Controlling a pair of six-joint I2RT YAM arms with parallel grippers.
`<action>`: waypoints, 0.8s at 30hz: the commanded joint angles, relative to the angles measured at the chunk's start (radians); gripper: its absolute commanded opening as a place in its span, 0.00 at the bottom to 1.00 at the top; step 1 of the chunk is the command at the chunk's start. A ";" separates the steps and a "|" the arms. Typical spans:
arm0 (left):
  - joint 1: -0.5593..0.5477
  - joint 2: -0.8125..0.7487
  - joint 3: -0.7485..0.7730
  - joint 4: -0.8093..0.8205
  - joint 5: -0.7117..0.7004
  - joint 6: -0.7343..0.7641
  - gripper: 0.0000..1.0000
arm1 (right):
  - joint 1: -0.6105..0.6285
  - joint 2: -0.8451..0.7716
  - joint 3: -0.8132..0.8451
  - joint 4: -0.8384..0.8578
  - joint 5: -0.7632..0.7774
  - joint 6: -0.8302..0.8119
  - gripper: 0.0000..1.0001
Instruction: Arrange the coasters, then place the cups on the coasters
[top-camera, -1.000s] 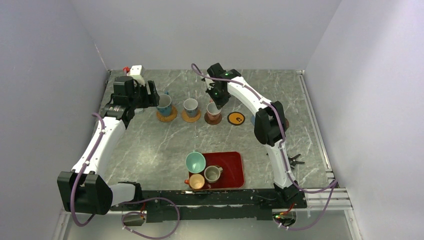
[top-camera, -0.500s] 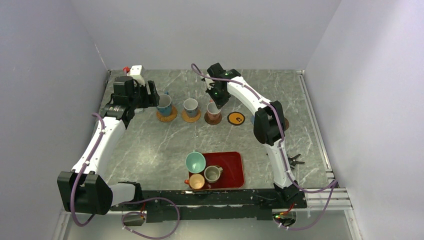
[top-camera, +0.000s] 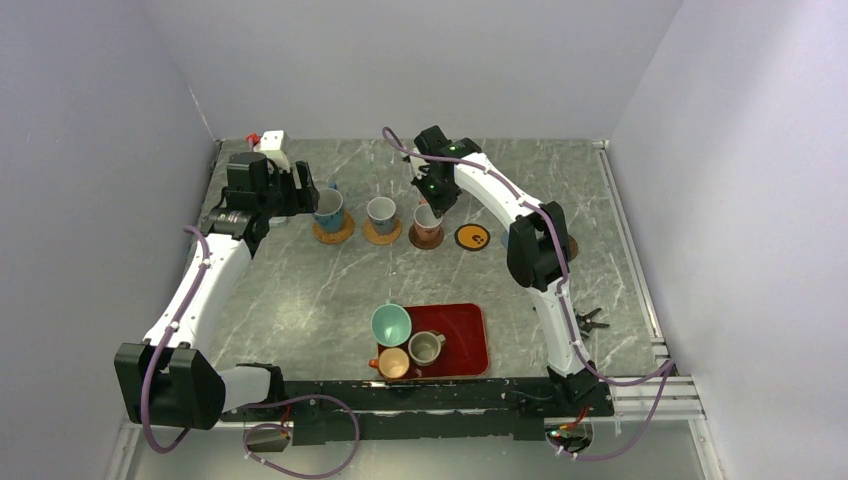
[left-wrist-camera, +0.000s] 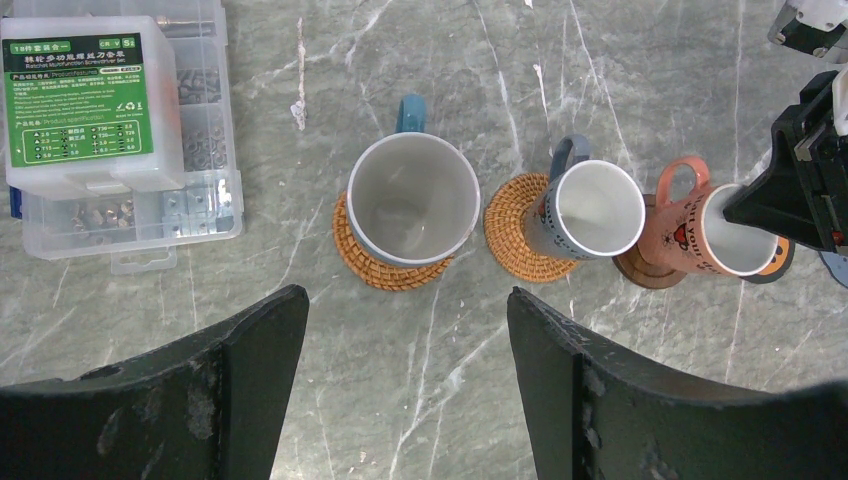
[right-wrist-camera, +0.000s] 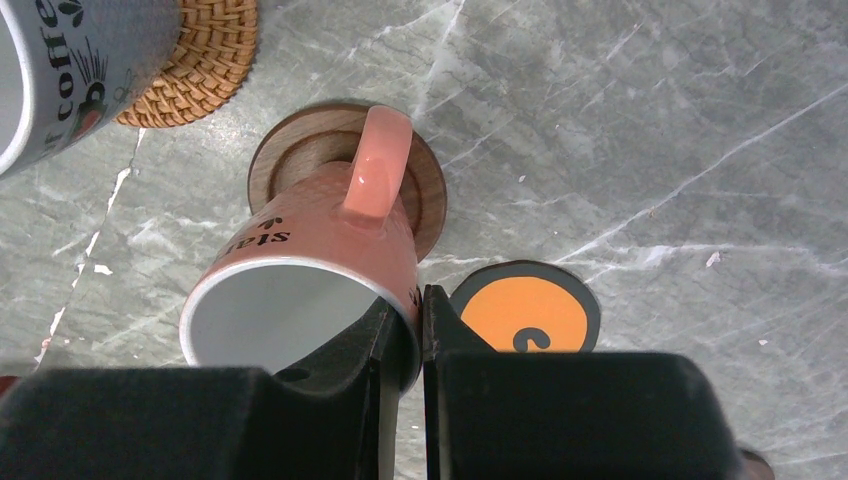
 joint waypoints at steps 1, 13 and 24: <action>-0.003 -0.015 0.029 0.014 -0.008 0.011 0.79 | -0.005 -0.008 0.039 0.019 -0.001 0.005 0.16; -0.003 -0.013 0.032 0.012 -0.005 0.010 0.79 | -0.005 -0.036 0.029 0.025 0.016 0.008 0.33; -0.004 -0.022 0.033 0.008 -0.013 0.008 0.79 | -0.004 -0.131 -0.023 0.093 0.009 0.034 0.45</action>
